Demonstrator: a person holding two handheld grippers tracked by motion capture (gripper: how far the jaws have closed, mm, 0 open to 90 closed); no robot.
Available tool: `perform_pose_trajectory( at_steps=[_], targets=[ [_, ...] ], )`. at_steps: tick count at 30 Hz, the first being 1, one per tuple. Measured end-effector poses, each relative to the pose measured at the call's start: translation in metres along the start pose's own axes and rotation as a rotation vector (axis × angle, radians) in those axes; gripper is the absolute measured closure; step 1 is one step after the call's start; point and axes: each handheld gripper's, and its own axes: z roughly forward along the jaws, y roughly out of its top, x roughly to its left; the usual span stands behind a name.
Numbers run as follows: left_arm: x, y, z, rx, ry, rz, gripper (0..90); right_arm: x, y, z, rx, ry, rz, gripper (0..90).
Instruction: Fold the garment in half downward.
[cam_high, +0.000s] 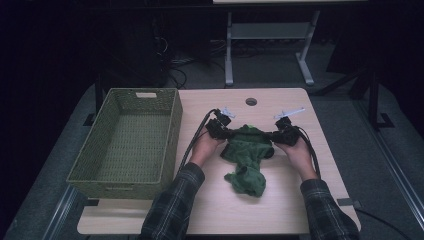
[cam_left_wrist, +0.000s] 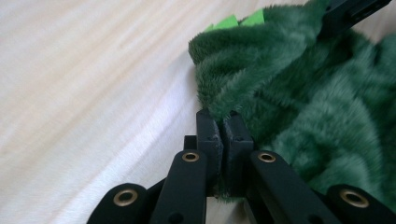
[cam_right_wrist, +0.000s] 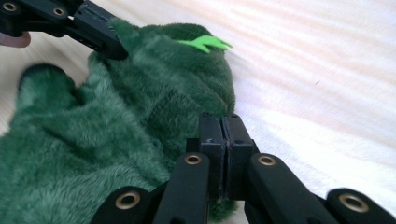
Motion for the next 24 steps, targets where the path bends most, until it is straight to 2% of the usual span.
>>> perform_pose_trajectory(
  at_steps=[2, 3, 7, 8, 9, 15, 17, 19, 24],
  targets=[
    [-0.002, 0.006, -0.006, -0.027, -0.004, -0.003, 87.4, -0.001, 0.002, -0.005, -0.031, 0.006, 0.012, 88.7],
    [-0.003, 0.009, -0.010, -0.031, -0.004, 0.002, 87.3, -0.002, 0.004, -0.008, -0.017, 0.012, 0.019, 88.7],
    [-0.007, 0.022, -0.021, -0.066, 0.000, 0.012, 87.2, -0.001, 0.015, -0.019, -0.062, 0.002, 0.003, 88.8],
    [-0.008, 0.025, -0.024, -0.080, -0.002, 0.010, 87.2, -0.001, 0.019, -0.022, -0.053, 0.012, 0.014, 88.9],
    [-0.009, 0.028, -0.026, -0.088, 0.001, 0.013, 87.2, -0.001, 0.023, -0.025, -0.062, 0.005, 0.005, 88.9],
    [-0.011, 0.045, -0.048, -0.140, 0.028, 0.048, 86.6, 0.000, 0.044, -0.046, -0.119, -0.011, -0.005, 88.9],
    [-0.013, 0.046, -0.052, -0.162, 0.022, 0.034, 86.5, 0.001, 0.048, -0.051, -0.132, -0.016, -0.016, 88.9],
    [-0.015, 0.045, -0.055, -0.159, 0.015, 0.040, 86.3, 0.004, 0.048, -0.055, -0.143, -0.015, -0.030, 88.9],
    [-0.025, 0.036, -0.063, -0.167, -0.004, 0.030, 86.0, 0.010, 0.037, -0.056, -0.136, -0.005, -0.056, 88.8]
  ],
)
